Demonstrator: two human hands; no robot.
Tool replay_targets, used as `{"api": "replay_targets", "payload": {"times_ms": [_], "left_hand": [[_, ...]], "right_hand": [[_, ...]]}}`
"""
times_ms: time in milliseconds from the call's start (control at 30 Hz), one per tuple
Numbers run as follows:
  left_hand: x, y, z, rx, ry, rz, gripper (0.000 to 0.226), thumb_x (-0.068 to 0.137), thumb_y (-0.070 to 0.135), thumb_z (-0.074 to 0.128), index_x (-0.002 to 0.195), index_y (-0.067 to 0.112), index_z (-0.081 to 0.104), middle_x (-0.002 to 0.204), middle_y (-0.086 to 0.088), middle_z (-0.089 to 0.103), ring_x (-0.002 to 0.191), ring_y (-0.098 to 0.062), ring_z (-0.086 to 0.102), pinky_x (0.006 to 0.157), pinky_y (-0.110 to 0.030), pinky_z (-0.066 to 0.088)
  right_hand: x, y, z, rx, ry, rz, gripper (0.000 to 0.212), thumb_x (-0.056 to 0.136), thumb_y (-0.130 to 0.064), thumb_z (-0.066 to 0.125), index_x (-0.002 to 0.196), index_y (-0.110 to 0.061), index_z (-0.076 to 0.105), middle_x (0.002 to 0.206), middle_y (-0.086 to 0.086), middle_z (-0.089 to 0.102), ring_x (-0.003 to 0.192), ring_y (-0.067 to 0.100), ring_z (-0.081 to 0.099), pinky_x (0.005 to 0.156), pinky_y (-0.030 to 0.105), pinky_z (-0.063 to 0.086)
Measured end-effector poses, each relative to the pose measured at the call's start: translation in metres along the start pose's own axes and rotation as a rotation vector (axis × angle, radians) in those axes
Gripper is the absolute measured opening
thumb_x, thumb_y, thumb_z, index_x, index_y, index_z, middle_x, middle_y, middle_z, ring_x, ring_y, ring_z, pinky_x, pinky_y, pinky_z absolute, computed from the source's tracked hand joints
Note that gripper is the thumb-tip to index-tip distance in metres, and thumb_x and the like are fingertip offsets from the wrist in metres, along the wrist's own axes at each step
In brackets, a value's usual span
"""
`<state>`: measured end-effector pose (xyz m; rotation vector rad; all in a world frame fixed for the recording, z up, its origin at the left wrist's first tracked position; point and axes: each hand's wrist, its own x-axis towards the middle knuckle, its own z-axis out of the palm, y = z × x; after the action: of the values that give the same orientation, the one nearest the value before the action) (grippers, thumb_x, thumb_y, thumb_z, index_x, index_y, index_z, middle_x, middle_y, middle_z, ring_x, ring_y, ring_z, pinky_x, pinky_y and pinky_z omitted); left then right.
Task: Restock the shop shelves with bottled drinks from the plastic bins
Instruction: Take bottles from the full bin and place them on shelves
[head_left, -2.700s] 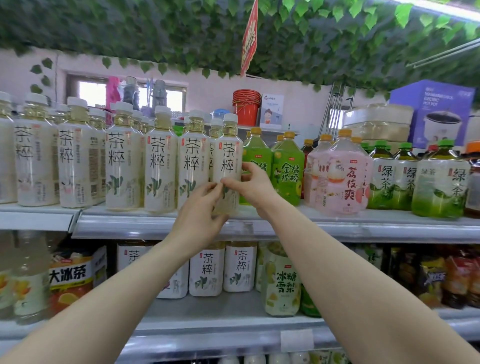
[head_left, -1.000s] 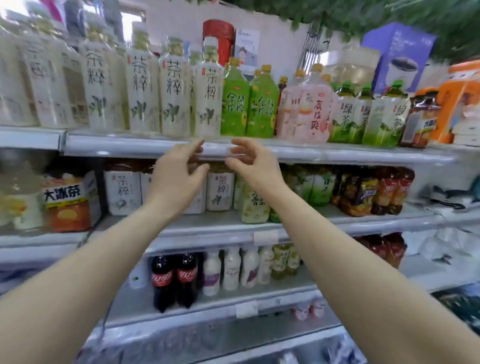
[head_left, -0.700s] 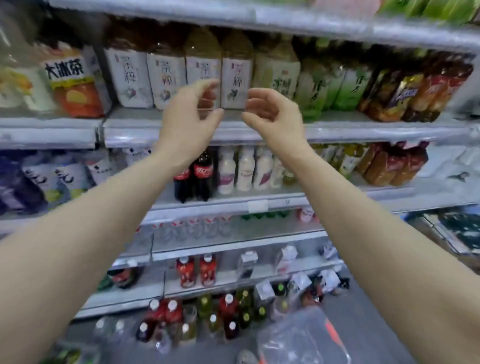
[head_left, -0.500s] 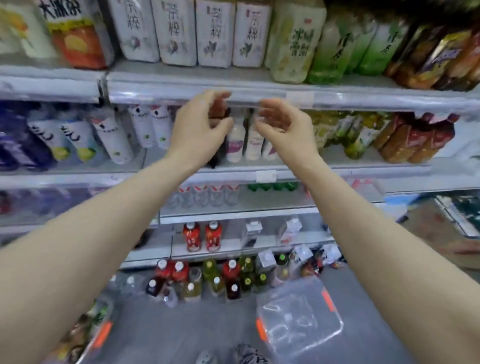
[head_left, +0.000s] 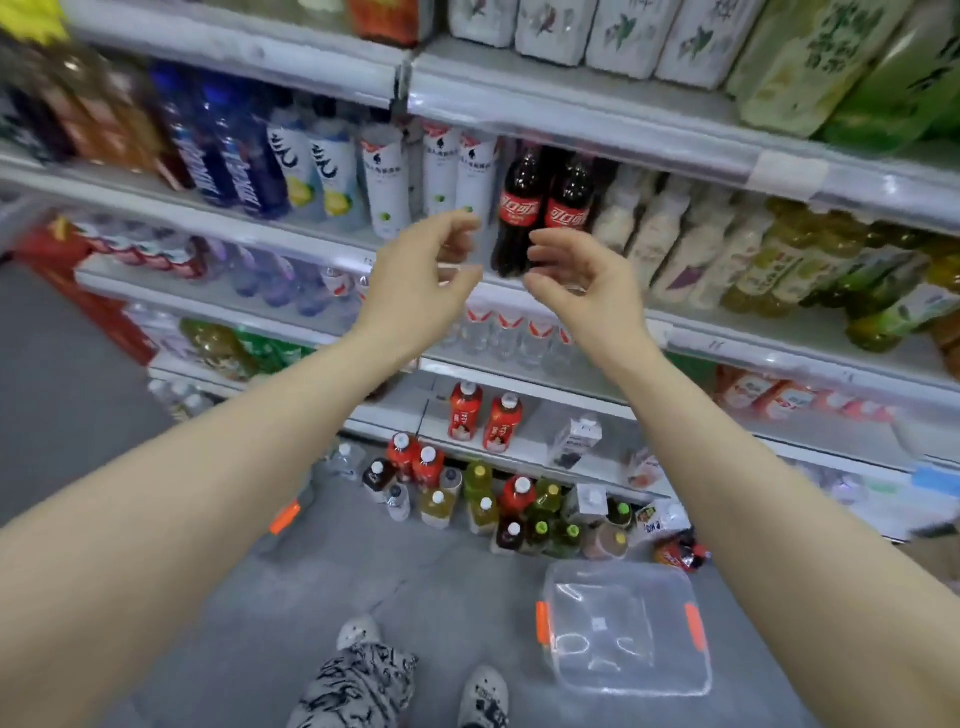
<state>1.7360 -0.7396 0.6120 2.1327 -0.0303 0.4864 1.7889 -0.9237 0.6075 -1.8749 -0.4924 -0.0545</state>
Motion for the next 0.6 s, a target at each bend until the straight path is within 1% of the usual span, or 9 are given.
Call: {"api": "replay_targets", "payload": {"times_ms": [100,233,300,400,500,567,600], "left_hand": [[-0.014,-0.023,-0.038,0.019,0.049,-0.046,0.042,0.088,0.008,0.066,0.128,0.017,0.059,0.107,0.001,0.064,0.101,-0.013,0.063,0.091,-0.034,0.055],[-0.024,-0.062,-0.099,0.069,0.096,-0.068,0.042,0.088,0.008,0.066,0.128,0.018,0.059,0.107,0.001,0.064,0.102,-0.013,0.063,0.092,-0.034,0.055],[-0.028,-0.088,-0.134,0.104,0.119,-0.079,0.041,0.088,0.009,0.066,0.127,0.017,0.059,0.107,0.002,0.064,0.103,-0.012,0.063,0.093,-0.032,0.053],[-0.036,-0.132,-0.188,0.137,0.139,-0.106,0.041,0.088,0.009,0.066,0.128,0.017,0.060,0.108,0.004,0.064,0.104,-0.010,0.062,0.093,-0.032,0.052],[-0.044,-0.178,-0.236,0.126,0.149,-0.158,0.042,0.087,0.007,0.064,0.128,0.017,0.060,0.110,0.003,0.064,0.105,-0.012,0.062,0.092,-0.035,0.053],[-0.050,-0.206,-0.261,0.109,0.144,-0.201,0.041,0.087,0.007,0.064,0.127,0.016,0.060,0.110,0.001,0.065,0.105,-0.014,0.063,0.091,-0.035,0.055],[-0.053,-0.220,-0.272,0.102,0.139,-0.222,0.041,0.087,0.006,0.065,0.127,0.015,0.060,0.109,0.000,0.065,0.103,-0.014,0.063,0.090,-0.032,0.055]], "right_hand": [[0.003,-0.011,0.043,0.022,-0.074,-0.011,0.039,0.087,-0.003,0.074,0.120,-0.020,0.065,0.107,-0.002,0.070,0.089,0.004,0.067,0.083,0.018,0.053],[0.011,-0.028,0.116,0.044,-0.167,-0.030,0.036,0.088,-0.004,0.073,0.117,-0.022,0.066,0.105,-0.005,0.070,0.094,0.010,0.069,0.086,0.023,0.055],[0.015,-0.036,0.161,0.056,-0.203,-0.020,0.034,0.088,-0.003,0.073,0.118,-0.018,0.067,0.105,-0.005,0.071,0.094,0.011,0.069,0.086,0.022,0.054],[0.021,-0.044,0.234,0.093,-0.266,0.014,0.034,0.088,-0.001,0.072,0.118,-0.015,0.067,0.105,-0.003,0.071,0.092,0.008,0.069,0.085,0.018,0.052],[0.027,-0.050,0.305,0.096,-0.326,0.039,0.036,0.088,-0.001,0.073,0.116,-0.022,0.067,0.105,-0.005,0.071,0.091,0.005,0.068,0.086,0.019,0.053],[0.031,-0.052,0.345,0.110,-0.339,0.076,0.035,0.088,0.001,0.071,0.119,-0.015,0.067,0.109,0.000,0.072,0.089,0.004,0.068,0.084,0.017,0.053],[0.033,-0.051,0.362,0.118,-0.339,0.094,0.036,0.088,0.003,0.071,0.121,-0.010,0.066,0.109,0.003,0.071,0.087,0.002,0.067,0.083,0.016,0.052]]}}
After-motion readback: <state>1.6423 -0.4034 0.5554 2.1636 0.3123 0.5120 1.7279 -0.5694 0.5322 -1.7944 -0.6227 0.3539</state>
